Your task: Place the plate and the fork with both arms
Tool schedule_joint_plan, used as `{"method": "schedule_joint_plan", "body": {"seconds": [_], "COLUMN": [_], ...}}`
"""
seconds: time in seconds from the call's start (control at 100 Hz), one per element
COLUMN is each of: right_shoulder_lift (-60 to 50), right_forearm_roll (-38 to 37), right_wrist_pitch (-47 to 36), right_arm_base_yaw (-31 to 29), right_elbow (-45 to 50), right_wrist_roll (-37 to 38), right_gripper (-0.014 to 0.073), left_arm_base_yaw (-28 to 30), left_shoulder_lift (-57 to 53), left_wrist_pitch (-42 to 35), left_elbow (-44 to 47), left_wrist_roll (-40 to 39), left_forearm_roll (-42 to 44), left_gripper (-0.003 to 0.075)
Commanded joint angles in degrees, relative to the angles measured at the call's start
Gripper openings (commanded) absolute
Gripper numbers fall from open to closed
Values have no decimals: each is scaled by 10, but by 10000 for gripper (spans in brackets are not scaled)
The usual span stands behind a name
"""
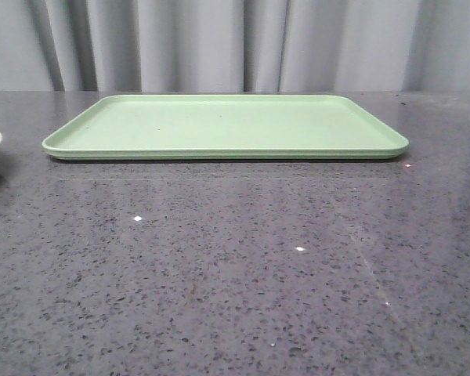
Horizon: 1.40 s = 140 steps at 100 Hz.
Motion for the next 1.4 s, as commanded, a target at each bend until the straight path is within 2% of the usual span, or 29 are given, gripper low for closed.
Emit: {"method": "schedule_joint_plan", "body": {"seconds": [0.0, 0.38, 0.49, 0.77, 0.89, 0.97, 1.11, 1.23, 1.39], "right_shoulder_lift": [-13, -13, -13, -13, -13, -8, 29, 87, 182], "right_forearm_roll": [-1, -4, -55, -59, -53, -32, -7, -7, -7], "right_wrist_pitch": [-49, -50, -115, -235, -286, -236, -69, 53, 165], "right_arm_base_yaw": [-3, -3, -4, -4, -4, -4, -4, -4, -4], "right_elbow": [-3, -3, -3, -3, -8, -41, -140, -232, -332], "right_wrist_roll": [-6, -8, -12, -12, -10, 2, 4, 4, 4], "right_gripper": [-120, -120, -120, -120, -120, -120, -120, -120, -120], "left_arm_base_yaw": [2, 2, 2, 2, 2, 2, 1, 1, 1], "left_shoulder_lift": [-18, -18, -18, -18, -18, -9, 35, 103, 214], "left_wrist_pitch": [-43, -43, -45, -55, 12, 60, 107, 252, 442], "left_elbow": [6, 6, 6, 4, -30, -73, -172, -288, -427], "left_wrist_roll": [-1, -1, -1, -4, -4, -4, -4, -4, -4], "left_forearm_roll": [0, 0, 0, -9, -55, -65, -90, -88, -59], "left_gripper": [-20, -20, -20, -20, -20, -20, -20, -20, -20]}}
